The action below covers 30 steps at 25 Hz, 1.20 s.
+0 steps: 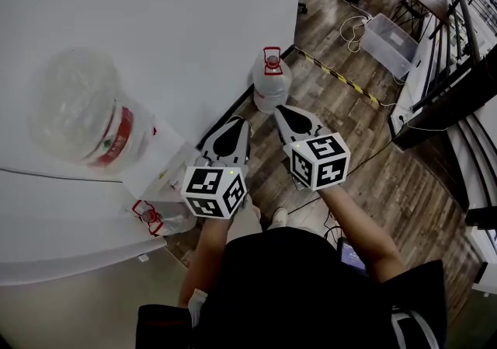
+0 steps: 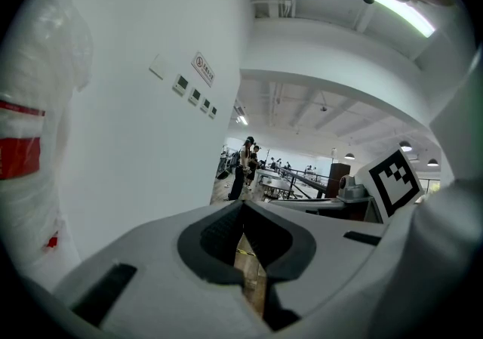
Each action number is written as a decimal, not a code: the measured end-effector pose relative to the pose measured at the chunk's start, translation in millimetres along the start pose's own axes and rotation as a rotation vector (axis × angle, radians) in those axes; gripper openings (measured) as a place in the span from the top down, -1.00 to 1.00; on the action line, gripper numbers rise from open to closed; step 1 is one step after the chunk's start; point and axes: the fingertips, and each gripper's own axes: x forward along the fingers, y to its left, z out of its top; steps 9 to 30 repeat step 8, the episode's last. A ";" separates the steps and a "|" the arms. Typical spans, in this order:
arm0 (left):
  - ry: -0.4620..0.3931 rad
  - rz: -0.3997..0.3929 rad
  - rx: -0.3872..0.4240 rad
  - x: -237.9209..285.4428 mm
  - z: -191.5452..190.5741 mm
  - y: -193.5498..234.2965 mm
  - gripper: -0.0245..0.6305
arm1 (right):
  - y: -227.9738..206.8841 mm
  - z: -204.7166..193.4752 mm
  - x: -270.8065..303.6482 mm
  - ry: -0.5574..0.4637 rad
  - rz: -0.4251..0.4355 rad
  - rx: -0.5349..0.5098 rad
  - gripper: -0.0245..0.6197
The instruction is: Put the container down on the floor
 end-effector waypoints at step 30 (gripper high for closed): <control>-0.005 0.004 0.005 0.0 1.4 -5.7 0.87 | -0.7 0.0 -3.3 -0.005 0.007 0.008 0.83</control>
